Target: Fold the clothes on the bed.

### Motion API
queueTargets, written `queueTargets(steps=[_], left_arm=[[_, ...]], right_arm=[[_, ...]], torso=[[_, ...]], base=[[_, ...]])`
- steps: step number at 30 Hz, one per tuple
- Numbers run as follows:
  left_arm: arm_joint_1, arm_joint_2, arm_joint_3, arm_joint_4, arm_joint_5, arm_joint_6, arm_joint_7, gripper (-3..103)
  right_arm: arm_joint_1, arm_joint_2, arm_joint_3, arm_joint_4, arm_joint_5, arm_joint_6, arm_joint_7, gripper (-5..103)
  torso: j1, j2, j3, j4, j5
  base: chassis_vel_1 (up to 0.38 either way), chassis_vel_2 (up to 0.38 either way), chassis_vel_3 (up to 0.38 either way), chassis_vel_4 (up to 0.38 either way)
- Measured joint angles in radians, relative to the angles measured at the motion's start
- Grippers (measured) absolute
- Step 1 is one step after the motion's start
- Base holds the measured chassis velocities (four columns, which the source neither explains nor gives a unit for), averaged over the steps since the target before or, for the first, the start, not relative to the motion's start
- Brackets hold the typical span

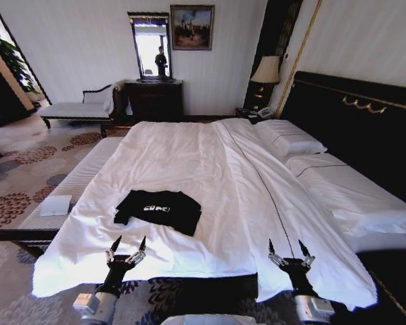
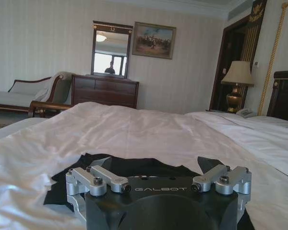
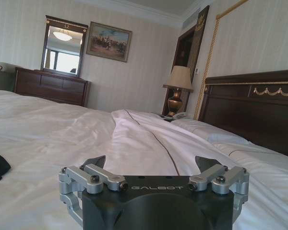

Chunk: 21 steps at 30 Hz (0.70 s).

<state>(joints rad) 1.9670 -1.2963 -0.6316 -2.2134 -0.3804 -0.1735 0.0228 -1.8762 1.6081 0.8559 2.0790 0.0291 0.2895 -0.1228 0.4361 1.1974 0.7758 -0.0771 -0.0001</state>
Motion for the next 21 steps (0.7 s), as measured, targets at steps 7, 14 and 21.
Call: queueTargets(steps=[7,14,21], left_arm=[[-0.002,-0.003,0.003,-0.001,0.000,0.002,-0.001,100],[0.000,-0.007,0.004,-0.001,0.000,0.003,-0.004,100],[-0.003,-0.011,0.007,-0.001,0.002,0.003,-0.005,100]], right_arm=[[-0.002,0.000,0.002,0.000,-0.001,0.000,0.001,100],[-0.008,0.000,0.004,-0.012,-0.013,0.003,0.005,100],[-0.016,0.000,-0.003,0.002,-0.011,0.003,0.010,100]], torso=[[0.000,0.000,0.000,0.0000,0.0001],[0.000,0.000,0.000,0.0001,0.0000],[0.000,0.000,0.000,0.0000,0.0000]], base=[[0.086,0.093,-0.095,-0.090],[0.114,0.123,-0.118,-0.117],[0.128,0.131,-0.136,-0.141]])
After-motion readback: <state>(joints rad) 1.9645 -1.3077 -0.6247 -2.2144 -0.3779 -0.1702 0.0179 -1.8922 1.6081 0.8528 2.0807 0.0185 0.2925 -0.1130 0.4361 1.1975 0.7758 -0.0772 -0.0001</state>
